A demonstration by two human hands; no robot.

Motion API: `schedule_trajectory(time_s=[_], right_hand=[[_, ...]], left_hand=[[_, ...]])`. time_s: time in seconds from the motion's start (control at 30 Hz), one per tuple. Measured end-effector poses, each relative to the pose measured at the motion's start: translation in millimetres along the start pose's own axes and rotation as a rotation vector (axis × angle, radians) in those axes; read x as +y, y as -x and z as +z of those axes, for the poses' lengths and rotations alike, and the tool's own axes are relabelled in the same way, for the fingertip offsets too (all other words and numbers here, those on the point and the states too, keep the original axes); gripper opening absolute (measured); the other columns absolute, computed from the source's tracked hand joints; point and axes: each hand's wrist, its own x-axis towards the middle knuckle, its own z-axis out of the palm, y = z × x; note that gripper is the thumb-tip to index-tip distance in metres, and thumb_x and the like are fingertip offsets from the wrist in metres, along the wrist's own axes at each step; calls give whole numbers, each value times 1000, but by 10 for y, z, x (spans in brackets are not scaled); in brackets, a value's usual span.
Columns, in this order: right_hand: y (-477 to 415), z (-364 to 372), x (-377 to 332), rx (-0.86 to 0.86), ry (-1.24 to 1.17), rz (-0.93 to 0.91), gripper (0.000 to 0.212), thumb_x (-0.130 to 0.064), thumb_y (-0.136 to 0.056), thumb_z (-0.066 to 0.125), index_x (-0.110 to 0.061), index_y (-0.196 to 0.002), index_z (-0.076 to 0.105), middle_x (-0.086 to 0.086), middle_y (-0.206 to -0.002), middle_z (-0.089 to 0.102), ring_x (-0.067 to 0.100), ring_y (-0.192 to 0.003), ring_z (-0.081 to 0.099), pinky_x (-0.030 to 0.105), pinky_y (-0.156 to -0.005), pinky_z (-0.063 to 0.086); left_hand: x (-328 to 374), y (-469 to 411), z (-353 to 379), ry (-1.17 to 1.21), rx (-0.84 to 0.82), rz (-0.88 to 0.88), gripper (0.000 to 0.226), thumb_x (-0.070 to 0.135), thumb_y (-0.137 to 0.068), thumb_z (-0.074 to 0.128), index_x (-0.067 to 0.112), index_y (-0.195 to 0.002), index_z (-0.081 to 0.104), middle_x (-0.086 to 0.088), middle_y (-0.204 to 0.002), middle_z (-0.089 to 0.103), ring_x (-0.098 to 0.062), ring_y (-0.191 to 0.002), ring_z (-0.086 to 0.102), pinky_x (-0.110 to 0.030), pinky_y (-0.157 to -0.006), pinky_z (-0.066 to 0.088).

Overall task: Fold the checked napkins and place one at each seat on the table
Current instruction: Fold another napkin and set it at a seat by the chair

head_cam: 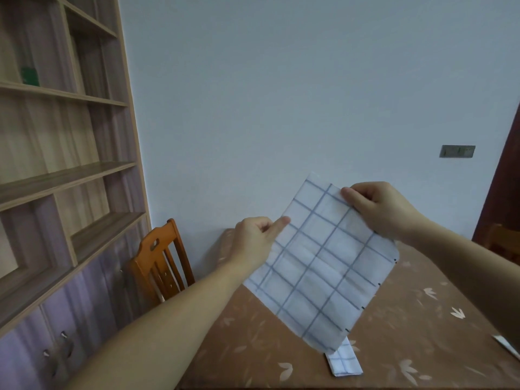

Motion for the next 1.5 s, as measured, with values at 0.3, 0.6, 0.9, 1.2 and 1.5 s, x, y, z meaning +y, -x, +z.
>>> schedule_trajectory(time_s=[0.3, 0.6, 0.9, 1.2, 1.5], right_hand=[[-46, -78, 20, -9, 34, -2, 46, -30, -100, 49, -15, -59, 37, -5, -54, 28, 8, -47, 25, 24, -46, 24], [30, -27, 112, -256, -1165, 377, 69, -64, -81, 50, -5, -106, 73, 18, -102, 73, 28, -90, 71, 34, -72, 60], [208, 394, 240, -304, -762, 416, 27, -19, -94, 60, -3, -116, 65, 8, -106, 75, 26, -96, 73, 41, -83, 59], [211, 252, 303, -369, -797, 487, 22, -7, -98, 49, -6, -113, 65, 11, -107, 75, 26, -95, 73, 36, -76, 61], [203, 178, 320, -342, -827, 462, 29, -2, -99, 41, -6, -107, 69, 11, -108, 74, 29, -95, 71, 38, -77, 59]], left_hand=[[-8, 22, -71, 75, -289, -102, 73, 89, -67, 50, 22, -49, 26, 6, -53, 18, -18, -51, 21, -40, -56, 28], [320, -117, -102, 454, -194, -286, 22, 26, -84, 74, 6, -74, 72, -13, -80, 71, -22, -74, 67, -38, -74, 54], [164, -93, -75, 412, -59, -289, 44, 41, -76, 78, -2, -73, 69, -11, -77, 67, -22, -75, 62, -40, -74, 53], [94, -102, -283, 442, -368, -435, 17, 14, -94, 62, 8, -106, 72, -8, -99, 75, -22, -87, 72, -37, -79, 58], [137, -105, -273, 667, -335, -550, 25, 1, -95, 51, 15, -80, 65, 0, -61, 64, -13, -51, 58, -21, -48, 48]])
